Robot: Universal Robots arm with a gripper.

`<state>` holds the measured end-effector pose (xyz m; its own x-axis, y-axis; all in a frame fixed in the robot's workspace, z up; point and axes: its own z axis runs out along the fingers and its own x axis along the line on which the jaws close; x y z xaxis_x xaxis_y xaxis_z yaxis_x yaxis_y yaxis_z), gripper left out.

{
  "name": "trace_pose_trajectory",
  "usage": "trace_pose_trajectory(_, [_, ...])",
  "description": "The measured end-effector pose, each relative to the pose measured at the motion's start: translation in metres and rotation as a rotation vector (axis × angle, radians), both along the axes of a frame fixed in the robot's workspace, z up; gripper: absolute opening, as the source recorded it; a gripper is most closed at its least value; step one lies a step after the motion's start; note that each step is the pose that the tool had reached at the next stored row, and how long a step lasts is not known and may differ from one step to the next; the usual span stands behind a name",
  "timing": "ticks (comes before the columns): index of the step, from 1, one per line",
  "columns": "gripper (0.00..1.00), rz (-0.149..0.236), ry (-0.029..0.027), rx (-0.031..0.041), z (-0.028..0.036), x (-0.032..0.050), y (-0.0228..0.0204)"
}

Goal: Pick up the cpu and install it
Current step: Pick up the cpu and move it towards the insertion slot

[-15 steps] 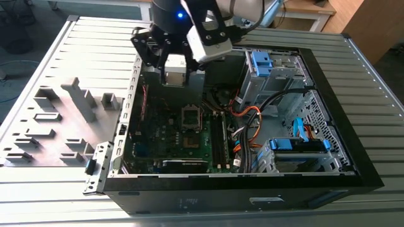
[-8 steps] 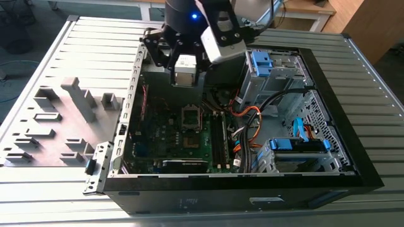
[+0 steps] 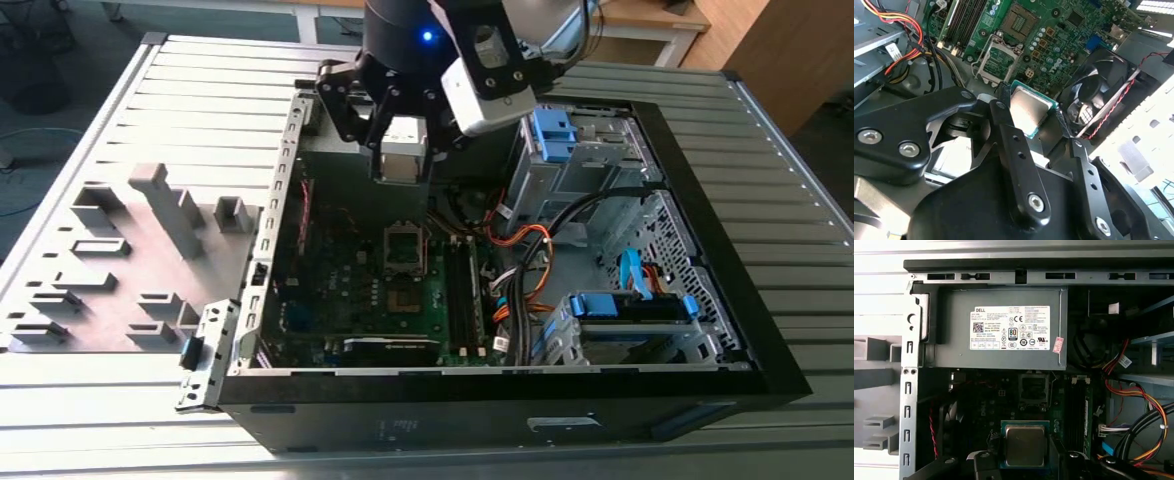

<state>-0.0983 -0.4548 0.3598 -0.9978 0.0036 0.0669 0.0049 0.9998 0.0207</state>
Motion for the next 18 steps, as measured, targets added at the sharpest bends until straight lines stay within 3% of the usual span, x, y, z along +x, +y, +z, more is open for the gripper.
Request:
trace_pose_trajectory(3, [0.47, 0.000, -0.0008, 0.0002, -0.0015, 0.0001, 0.0000])
trace_pose_trajectory(5, [0.47, 0.000, -0.0045, 0.0001, -0.0033, 0.0001, 0.0000])
trace_pose_trajectory(16, [0.47, 0.000, -0.0397, -0.0003, -0.0156, 0.0000, 0.0000])
trace_pose_trajectory(18, [0.47, 0.000, -0.0408, -0.0008, -0.0161, 0.0000, 0.0000])
